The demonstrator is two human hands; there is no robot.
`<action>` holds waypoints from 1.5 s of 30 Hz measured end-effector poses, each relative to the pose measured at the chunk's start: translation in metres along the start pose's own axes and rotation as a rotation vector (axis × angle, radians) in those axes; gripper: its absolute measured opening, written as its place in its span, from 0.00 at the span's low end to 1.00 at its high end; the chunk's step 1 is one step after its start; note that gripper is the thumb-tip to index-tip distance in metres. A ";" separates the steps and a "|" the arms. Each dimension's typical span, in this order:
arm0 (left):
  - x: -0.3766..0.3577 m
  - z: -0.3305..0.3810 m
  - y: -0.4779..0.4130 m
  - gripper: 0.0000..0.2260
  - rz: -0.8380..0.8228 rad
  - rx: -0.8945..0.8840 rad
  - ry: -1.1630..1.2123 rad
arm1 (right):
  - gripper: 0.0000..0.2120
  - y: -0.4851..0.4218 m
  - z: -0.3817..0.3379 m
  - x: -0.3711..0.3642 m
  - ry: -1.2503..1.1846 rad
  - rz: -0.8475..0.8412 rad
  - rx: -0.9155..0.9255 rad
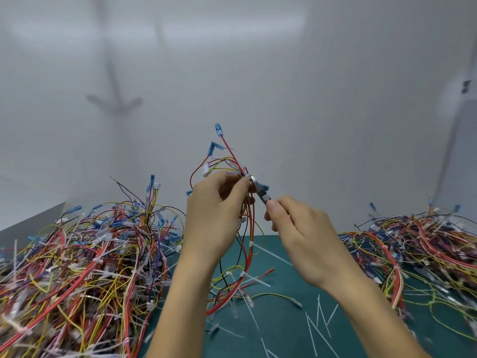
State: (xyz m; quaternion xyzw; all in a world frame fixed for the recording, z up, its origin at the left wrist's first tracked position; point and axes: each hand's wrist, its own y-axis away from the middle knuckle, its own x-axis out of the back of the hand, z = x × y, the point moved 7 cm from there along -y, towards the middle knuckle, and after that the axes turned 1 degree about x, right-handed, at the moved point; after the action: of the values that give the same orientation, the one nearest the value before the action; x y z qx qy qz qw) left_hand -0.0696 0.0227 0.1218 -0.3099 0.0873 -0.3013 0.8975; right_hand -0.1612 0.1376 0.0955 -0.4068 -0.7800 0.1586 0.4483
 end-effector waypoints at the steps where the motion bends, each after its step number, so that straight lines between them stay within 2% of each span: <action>1: 0.000 0.000 0.000 0.07 -0.003 0.000 -0.001 | 0.21 0.000 0.000 0.000 0.003 -0.001 0.001; 4: 0.001 0.000 0.000 0.07 -0.012 0.001 -0.019 | 0.23 0.001 -0.001 0.001 0.014 -0.003 -0.002; 15: 0.006 0.000 -0.002 0.05 -0.021 -0.008 -0.041 | 0.19 0.001 -0.002 0.004 0.091 0.030 0.031; 18: 0.009 -0.002 -0.002 0.04 -0.001 -0.008 -0.045 | 0.21 0.000 -0.001 0.005 0.056 0.001 0.022; 22: 0.008 -0.003 -0.002 0.04 -0.001 -0.011 -0.077 | 0.29 0.001 0.000 0.007 0.017 -0.014 0.005; 24: 0.007 -0.003 -0.002 0.04 -0.004 -0.006 -0.076 | 0.27 0.001 0.001 0.008 0.016 -0.008 0.002; 27: 0.005 -0.003 -0.002 0.04 -0.016 -0.018 -0.097 | 0.30 0.001 -0.001 0.008 0.009 -0.015 0.001; 38: 0.000 0.000 -0.001 0.05 -0.050 -0.036 -0.132 | 0.20 0.001 -0.004 0.012 0.010 -0.004 0.024; 45: -0.001 0.000 0.000 0.06 -0.059 -0.047 -0.169 | 0.19 0.001 -0.001 0.011 0.012 -0.012 0.016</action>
State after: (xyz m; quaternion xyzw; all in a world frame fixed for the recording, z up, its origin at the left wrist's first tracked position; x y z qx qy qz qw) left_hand -0.0702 0.0229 0.1221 -0.3576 0.0092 -0.2982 0.8849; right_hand -0.1632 0.1467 0.1016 -0.3993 -0.7784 0.1597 0.4573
